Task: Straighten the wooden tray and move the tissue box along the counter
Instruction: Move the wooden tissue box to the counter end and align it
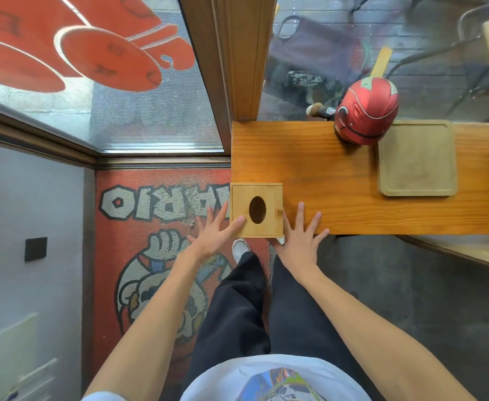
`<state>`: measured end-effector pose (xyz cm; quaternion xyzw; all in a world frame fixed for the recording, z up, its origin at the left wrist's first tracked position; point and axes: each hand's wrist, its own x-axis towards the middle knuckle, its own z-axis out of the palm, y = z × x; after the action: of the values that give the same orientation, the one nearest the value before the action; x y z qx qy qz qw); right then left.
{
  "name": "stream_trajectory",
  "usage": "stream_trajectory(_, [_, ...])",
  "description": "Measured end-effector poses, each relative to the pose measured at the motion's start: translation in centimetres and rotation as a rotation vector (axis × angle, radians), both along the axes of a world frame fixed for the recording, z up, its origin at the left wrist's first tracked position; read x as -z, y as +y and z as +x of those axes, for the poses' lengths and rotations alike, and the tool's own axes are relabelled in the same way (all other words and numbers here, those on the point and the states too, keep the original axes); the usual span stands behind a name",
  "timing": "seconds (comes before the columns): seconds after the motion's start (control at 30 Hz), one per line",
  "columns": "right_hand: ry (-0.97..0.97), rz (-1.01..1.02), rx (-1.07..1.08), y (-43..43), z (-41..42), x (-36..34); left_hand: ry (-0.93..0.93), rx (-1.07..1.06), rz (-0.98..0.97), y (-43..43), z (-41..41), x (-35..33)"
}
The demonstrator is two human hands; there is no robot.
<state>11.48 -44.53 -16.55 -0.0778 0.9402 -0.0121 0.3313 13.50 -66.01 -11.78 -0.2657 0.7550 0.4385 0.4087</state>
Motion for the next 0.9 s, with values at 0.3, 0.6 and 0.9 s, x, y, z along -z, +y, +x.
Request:
stream_trajectory(0.3, [-0.047,-0.007,0.018,-0.4,-0.3,-1.3,0.037,0.104,-0.123,0.8,0.3,1.0])
stream_trajectory(0.6, [-0.049,-0.004,0.032,-0.4,-0.2,-0.8,0.108,-0.235,0.301,2.0,-0.1,-1.5])
stream_trajectory(0.9, [-0.048,0.000,0.031,-0.2,-0.1,-0.3,0.134,-0.319,0.343,2.6,-0.2,-2.2])
